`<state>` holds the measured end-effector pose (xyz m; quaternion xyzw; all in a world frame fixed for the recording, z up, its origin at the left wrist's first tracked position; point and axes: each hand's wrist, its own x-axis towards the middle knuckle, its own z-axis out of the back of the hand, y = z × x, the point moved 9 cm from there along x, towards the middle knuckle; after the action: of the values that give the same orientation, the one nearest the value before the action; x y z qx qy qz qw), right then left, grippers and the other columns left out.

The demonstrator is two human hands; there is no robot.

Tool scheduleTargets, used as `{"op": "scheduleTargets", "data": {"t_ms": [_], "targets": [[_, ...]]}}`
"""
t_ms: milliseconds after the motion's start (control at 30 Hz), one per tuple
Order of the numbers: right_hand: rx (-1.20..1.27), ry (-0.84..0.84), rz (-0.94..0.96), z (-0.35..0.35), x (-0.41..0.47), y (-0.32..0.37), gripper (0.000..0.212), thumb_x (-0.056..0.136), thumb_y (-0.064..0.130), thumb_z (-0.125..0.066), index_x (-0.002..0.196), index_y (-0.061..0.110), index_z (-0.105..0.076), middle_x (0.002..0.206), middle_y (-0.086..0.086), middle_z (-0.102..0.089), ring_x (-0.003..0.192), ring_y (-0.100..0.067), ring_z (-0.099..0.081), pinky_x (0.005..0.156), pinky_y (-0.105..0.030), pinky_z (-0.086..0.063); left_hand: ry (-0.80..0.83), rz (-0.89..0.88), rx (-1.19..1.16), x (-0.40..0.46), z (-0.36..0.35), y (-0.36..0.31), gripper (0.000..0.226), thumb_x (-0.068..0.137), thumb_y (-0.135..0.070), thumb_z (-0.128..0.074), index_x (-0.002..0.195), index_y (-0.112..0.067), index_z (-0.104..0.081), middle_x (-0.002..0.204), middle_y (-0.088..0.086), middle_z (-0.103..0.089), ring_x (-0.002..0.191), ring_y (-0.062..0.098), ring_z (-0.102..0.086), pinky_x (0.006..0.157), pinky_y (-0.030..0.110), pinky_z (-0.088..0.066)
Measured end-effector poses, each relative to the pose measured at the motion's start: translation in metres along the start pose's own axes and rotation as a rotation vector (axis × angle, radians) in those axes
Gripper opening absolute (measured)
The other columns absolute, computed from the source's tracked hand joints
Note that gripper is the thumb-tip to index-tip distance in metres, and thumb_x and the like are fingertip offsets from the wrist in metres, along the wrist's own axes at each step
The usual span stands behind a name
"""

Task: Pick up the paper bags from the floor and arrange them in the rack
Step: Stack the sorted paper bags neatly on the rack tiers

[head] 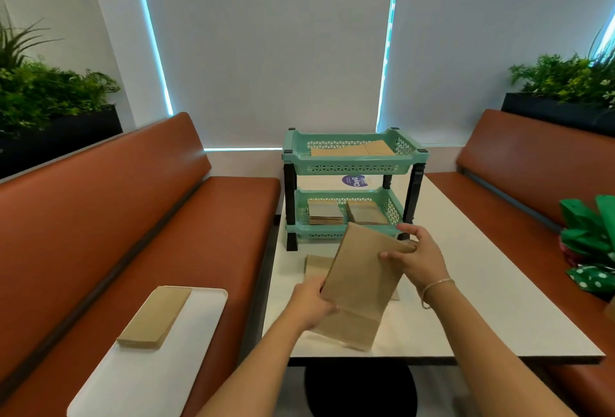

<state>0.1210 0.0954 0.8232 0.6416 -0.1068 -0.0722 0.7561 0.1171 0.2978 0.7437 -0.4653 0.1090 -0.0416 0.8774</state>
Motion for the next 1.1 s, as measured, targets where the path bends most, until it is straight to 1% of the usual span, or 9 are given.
{"op": "scheduleTargets", "data": {"t_ms": [67,133,200,267,400,500,733,867,1100], "targets": [[0.127,-0.006,-0.027,-0.008,-0.007,-0.007,0.065,0.067,-0.005,-0.078,0.118,0.018,-0.046,0.107,-0.006,-0.054,0.097,-0.023,-0.053,0.088,-0.043,-0.05,-0.024,0.044,-0.105,-0.002,-0.006,0.009,0.043,0.083,-0.016,-0.07,0.124,-0.021,-0.058,0.119,-0.001,-0.064,0.108,0.017,-0.06,0.092,0.025,-0.048],[0.132,0.104,-0.09,-0.025,-0.022,-0.027,0.06,0.066,-0.011,-0.076,0.112,0.016,-0.049,0.1,-0.003,-0.059,0.09,-0.018,-0.057,0.08,-0.037,-0.053,-0.026,0.067,-0.199,-0.001,-0.011,0.014,0.042,0.084,-0.013,-0.069,0.124,-0.018,-0.058,0.119,0.0,-0.065,0.109,0.017,-0.06,0.097,0.029,-0.047],[-0.013,0.226,-0.155,-0.043,-0.04,-0.055,0.047,0.066,-0.015,-0.074,0.093,0.02,-0.058,0.091,-0.002,-0.064,0.081,-0.015,-0.061,0.07,-0.026,-0.056,-0.037,0.074,-0.289,0.0,-0.01,0.013,0.04,0.085,-0.009,-0.068,0.124,-0.015,-0.058,0.118,0.002,-0.066,0.107,0.017,-0.061,0.098,0.03,-0.047],[-0.187,0.229,-0.186,-0.046,-0.046,-0.076,0.041,0.067,-0.011,-0.072,0.082,0.025,-0.059,0.085,-0.002,-0.066,0.08,-0.02,-0.062,0.074,-0.031,-0.057,-0.052,0.068,-0.343,0.002,-0.008,0.008,0.04,0.086,-0.009,-0.067,0.124,-0.014,-0.057,0.118,0.002,-0.066,0.107,0.017,-0.061,0.098,0.031,-0.047],[-0.303,0.093,-0.15,-0.038,-0.03,-0.075,0.031,0.073,-0.009,-0.062,0.094,0.013,-0.06,0.092,-0.01,-0.066,0.085,-0.026,-0.06,0.073,-0.032,-0.051,-0.13,0.044,-0.398,0.007,-0.002,-0.009,0.045,0.083,-0.012,-0.07,0.125,-0.014,-0.054,0.119,0.002,-0.065,0.11,0.019,-0.06,0.101,0.035,-0.046],[-0.307,0.093,-0.119,-0.041,-0.019,-0.07,0.04,0.075,-0.01,-0.055,0.108,0.01,-0.061,0.1,-0.012,-0.067,0.091,-0.03,-0.061,0.08,-0.039,-0.055,-0.216,0.004,-0.467,0.011,0.014,-0.023,0.049,0.077,-0.014,-0.076,0.121,-0.017,-0.053,0.113,0.001,-0.063,0.106,0.02,-0.058,0.097,0.036,-0.048],[-0.529,0.165,-0.258,-0.046,-0.044,-0.124,0.037,0.079,-0.001,-0.056,0.114,0.009,-0.061,0.113,-0.012,-0.066,0.104,-0.026,-0.059,0.073,-0.021,-0.038,-0.098,0.114,-0.505,0.007,-0.017,0.02,0.042,0.077,-0.014,-0.076,0.115,-0.015,-0.057,0.116,0.006,-0.067,0.106,0.021,-0.063,0.099,0.039,-0.048],[-0.59,0.158,-0.244,-0.044,-0.033,-0.118,0.037,0.079,-0.001,-0.057,0.114,0.007,-0.06,0.115,-0.013,-0.065,0.107,-0.029,-0.059,0.073,-0.023,-0.04,-0.111,0.093,-0.548,0.009,-0.017,0.019,0.042,0.082,-0.009,-0.071,0.12,-0.013,-0.054,0.115,0.006,-0.066,0.107,0.021,-0.061,0.097,0.031,-0.047],[-0.682,0.217,-0.243,-0.043,-0.035,-0.123,0.034,0.081,0.005,-0.059,0.115,0.009,-0.06,0.116,-0.012,-0.064,0.107,-0.028,-0.058,0.072,-0.021,-0.037,-0.071,0.134,-0.496,0.005,-0.024,0.019,0.048,0.079,-0.01,-0.074,0.123,-0.01,-0.055,0.12,0.006,-0.064,0.11,0.021,-0.06,0.101,0.034,-0.046]]}}
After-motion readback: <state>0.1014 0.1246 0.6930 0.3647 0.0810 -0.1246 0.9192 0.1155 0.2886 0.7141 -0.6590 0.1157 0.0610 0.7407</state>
